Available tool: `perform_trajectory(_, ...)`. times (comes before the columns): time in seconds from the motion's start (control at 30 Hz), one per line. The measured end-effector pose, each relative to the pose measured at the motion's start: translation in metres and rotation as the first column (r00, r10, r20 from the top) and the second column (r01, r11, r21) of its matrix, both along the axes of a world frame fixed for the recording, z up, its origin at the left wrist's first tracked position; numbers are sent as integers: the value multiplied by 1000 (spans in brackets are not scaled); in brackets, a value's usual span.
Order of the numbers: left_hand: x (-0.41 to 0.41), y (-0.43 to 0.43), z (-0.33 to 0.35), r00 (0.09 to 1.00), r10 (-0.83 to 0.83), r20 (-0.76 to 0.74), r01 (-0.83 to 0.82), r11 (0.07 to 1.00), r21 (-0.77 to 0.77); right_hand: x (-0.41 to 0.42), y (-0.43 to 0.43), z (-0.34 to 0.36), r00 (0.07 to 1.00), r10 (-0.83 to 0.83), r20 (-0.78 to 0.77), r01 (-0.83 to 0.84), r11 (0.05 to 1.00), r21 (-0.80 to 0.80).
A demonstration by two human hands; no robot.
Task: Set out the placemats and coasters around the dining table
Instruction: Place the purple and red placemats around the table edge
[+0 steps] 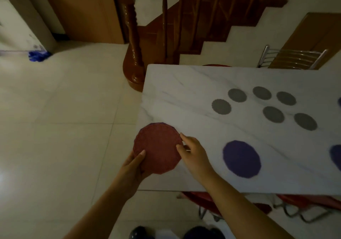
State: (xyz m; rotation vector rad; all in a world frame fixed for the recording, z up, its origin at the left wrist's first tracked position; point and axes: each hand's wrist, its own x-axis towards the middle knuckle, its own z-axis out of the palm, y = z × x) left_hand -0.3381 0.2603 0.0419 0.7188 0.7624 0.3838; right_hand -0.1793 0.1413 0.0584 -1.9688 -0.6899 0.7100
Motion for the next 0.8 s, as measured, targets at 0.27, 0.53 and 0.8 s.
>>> perform_trajectory(0.27,-9,68,-1,997,-64,-42,64,998,4,-24,55,4,994,-83,69,86,996,-36)
perform_trajectory(0.53,24,117,-11,996,-77,-40,78,997,28,2,99,12,983,-180,-47,182,983,35)
perform_trajectory(0.8,62,198,-20,938,-348,-8,348,937,28,27,150,8,773,-549,-319,597,799,71)
